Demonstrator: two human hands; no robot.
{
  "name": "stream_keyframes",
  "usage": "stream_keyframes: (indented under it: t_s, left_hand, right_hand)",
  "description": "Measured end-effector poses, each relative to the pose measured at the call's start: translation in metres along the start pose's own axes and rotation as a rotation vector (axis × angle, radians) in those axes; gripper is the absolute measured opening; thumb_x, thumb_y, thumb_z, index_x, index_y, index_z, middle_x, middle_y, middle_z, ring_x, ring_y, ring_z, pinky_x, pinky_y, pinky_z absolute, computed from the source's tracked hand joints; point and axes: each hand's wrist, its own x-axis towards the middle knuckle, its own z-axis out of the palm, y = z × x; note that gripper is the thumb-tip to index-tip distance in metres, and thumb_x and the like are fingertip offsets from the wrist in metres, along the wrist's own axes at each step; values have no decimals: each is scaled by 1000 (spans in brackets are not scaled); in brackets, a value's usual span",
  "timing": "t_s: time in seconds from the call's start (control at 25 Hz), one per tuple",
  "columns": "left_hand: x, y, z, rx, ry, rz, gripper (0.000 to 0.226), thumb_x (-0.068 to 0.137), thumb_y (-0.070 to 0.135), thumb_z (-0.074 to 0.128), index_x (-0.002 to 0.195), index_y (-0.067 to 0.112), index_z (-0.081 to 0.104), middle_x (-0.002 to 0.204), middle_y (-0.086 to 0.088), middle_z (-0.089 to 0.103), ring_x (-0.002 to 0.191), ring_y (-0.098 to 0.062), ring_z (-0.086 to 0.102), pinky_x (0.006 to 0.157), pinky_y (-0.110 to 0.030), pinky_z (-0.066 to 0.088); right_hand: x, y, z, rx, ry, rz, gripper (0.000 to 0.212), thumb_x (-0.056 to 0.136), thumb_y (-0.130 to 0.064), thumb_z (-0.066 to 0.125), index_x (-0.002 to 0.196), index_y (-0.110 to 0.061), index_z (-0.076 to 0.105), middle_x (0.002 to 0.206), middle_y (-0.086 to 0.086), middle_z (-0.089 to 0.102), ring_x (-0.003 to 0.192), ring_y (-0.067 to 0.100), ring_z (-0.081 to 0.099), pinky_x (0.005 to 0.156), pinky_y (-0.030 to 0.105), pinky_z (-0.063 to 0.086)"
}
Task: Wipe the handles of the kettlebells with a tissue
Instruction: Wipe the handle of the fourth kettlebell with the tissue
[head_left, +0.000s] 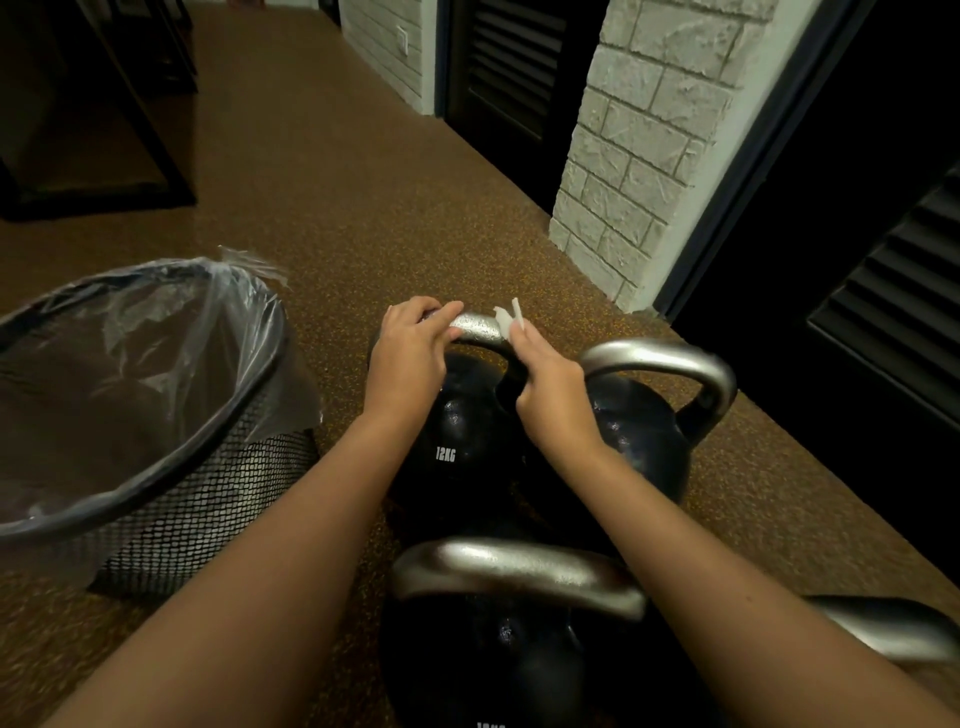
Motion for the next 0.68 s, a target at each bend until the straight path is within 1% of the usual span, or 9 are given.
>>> stream_keyframes:
  t_s: [0.04, 0.12, 0.2, 0.32, 0.4, 0.44, 0.56, 0.6, 0.68]
  left_hand:
    - [0, 0, 0, 0, -5, -4, 31, 92, 17, 54, 122, 18, 61, 116, -5, 58, 111, -21, 48, 90, -26, 37]
    - [0, 0, 0, -4, -7, -9, 32, 92, 17, 54, 123, 18, 61, 117, -4, 57, 111, -21, 47, 89, -25, 37]
    - [0, -1, 1, 3, -4, -3, 31, 92, 16, 54, 122, 18, 61, 116, -5, 58, 111, -22, 48, 89, -27, 38]
    - [0, -1, 1, 8, -7, 0, 31, 92, 15, 54, 121, 17, 62, 116, -6, 58, 110, -23, 49, 89, -30, 40]
    - [0, -1, 0, 11, -9, 4, 31, 92, 15, 55, 121, 17, 62, 115, -6, 59, 109, -24, 49, 89, -31, 41]
    - [0, -1, 0, 9, -10, 4, 31, 92, 15, 55, 121, 17, 62, 115, -6, 59, 109, -24, 49, 89, -31, 41]
    - [2, 0, -1, -2, -15, -5, 31, 91, 15, 55, 122, 17, 62, 114, -7, 58, 110, -24, 48, 91, -31, 40]
    - [2, 0, 0, -5, -16, -5, 31, 91, 15, 55, 122, 17, 62, 114, -7, 58, 110, -24, 48, 91, -31, 40]
    - [1, 0, 0, -10, -9, 1, 31, 91, 14, 55, 121, 16, 62, 114, -8, 59, 110, -25, 49, 91, -32, 41]
  right_hand:
    - [1, 0, -3, 34, 3, 45, 62, 78, 16, 41, 136, -7, 46, 146, 11, 40, 134, 22, 40, 107, 13, 20]
    - [9, -8, -8, 58, -15, 149, 58, 81, 13, 41, 135, -8, 48, 142, 11, 46, 130, 27, 44, 106, 18, 26]
    - [15, -20, -9, 17, -15, 128, 57, 83, 11, 42, 135, -10, 47, 142, 12, 45, 128, 30, 44, 107, 26, 30]
    - [8, -26, 1, -99, -71, 17, 62, 82, 11, 40, 140, -10, 38, 152, 10, 28, 137, 29, 31, 111, 32, 26]
    - [0, -19, 6, -135, -90, 49, 64, 83, 11, 38, 143, -10, 32, 155, 10, 20, 140, 30, 25, 112, 33, 24]
    - [-1, -17, 6, -124, -81, 91, 64, 82, 11, 39, 143, -10, 33, 155, 11, 20, 138, 32, 28, 112, 34, 27]
    - [10, -18, 1, -54, -43, 203, 58, 82, 9, 42, 138, -8, 39, 150, 13, 31, 129, 34, 39, 108, 36, 33]
    - [12, -19, 0, -57, -43, 201, 58, 82, 9, 42, 137, -9, 40, 150, 13, 32, 128, 34, 40, 108, 36, 33]
    - [7, -20, 2, -108, -75, 138, 62, 82, 9, 43, 140, -11, 35, 154, 12, 23, 130, 35, 38, 107, 37, 33]
